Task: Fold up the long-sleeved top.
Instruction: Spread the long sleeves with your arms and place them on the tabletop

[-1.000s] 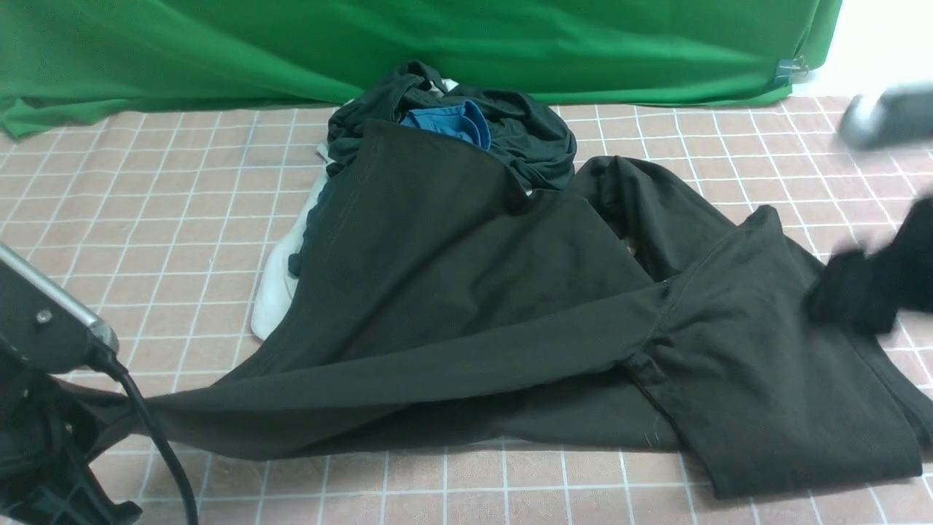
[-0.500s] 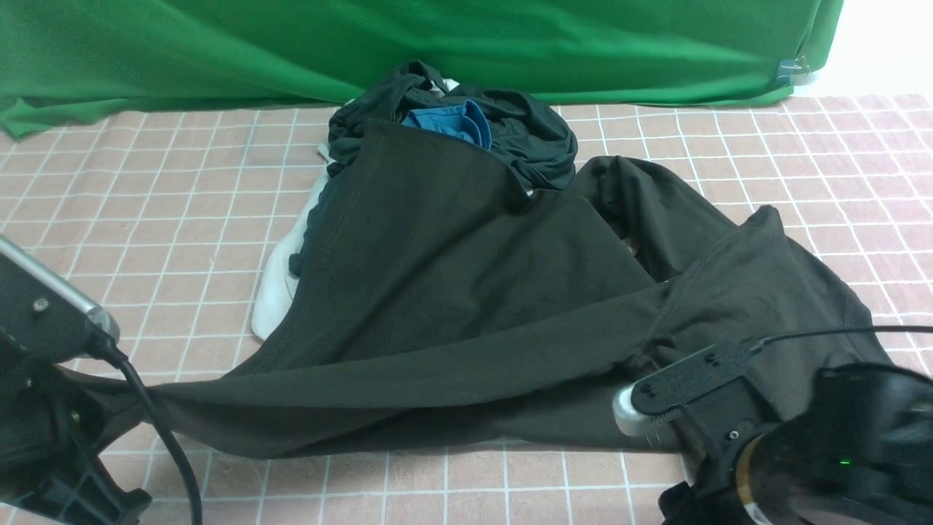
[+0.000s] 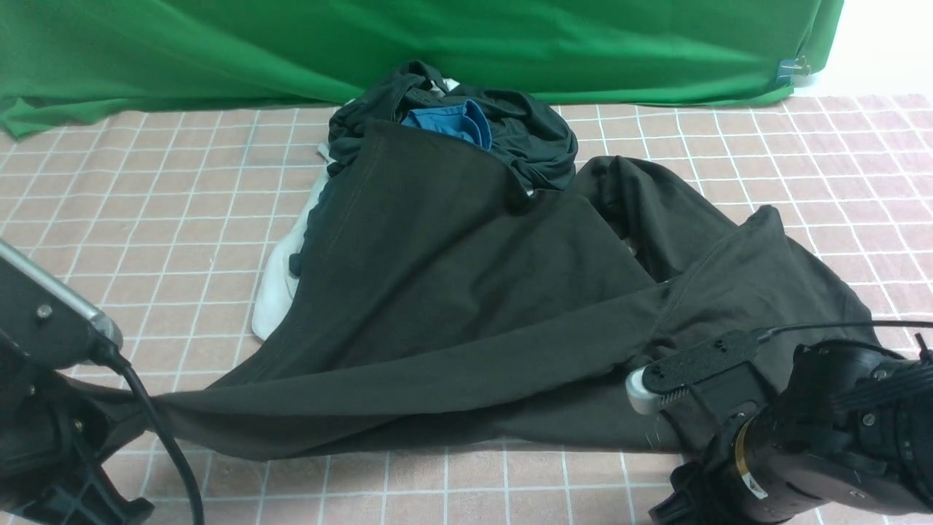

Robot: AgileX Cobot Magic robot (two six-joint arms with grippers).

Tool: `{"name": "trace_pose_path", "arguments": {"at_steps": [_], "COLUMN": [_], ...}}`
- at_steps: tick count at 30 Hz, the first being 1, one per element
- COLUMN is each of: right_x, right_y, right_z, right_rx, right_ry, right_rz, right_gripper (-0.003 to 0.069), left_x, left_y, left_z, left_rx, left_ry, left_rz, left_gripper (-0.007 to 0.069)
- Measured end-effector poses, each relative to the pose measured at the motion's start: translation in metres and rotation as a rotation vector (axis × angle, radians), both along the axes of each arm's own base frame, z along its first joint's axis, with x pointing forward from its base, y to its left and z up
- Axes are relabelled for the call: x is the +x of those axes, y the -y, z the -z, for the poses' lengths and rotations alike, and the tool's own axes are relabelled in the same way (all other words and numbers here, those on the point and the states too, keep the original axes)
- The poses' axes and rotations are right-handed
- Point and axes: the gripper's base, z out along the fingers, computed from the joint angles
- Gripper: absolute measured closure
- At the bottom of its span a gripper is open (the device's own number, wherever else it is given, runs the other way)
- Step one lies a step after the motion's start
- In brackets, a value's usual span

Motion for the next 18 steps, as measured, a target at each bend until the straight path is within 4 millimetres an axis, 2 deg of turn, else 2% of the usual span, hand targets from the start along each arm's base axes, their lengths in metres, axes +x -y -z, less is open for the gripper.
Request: {"name": "trace_pose_path", "arguments": {"at_steps": [3,5,9,11,16,18], "right_x": [0.005,0.011,0.014,0.012,0.008,0.006], "right_y": [0.002,0.007,0.011,0.011,0.009,0.009], "right_z": [-0.002,-0.001,0.000,0.001,0.002,0.000], "right_rx": [0.023,0.042,0.045,0.048,0.050,0.032], "right_ry": [0.019,0.032,0.023,-0.012,-0.063,-0.095], "right_rz": [0.009,0.030,0.043,0.033,-0.040,-0.083], "right_gripper": [0.0197,0.0227,0.0345,0.0447,0.0531,0.0597], "left_x": [0.000,0.000,0.000,0.000,0.000,0.000], "left_y": [0.000,0.000,0.000,0.000,0.000,0.000], "left_z": [0.000,0.000,0.000,0.000,0.000,0.000], "left_rx": [-0.003,-0.004,-0.006,-0.006,-0.006,-0.004], "left_ry": [-0.002,-0.002,-0.002,-0.002,-0.002,-0.002], "left_rz": [0.000,0.000,-0.001,-0.001,-0.001,0.002], "left_gripper": [0.0592,0.0592,0.0592,0.0592,0.0592,0.0592]}}
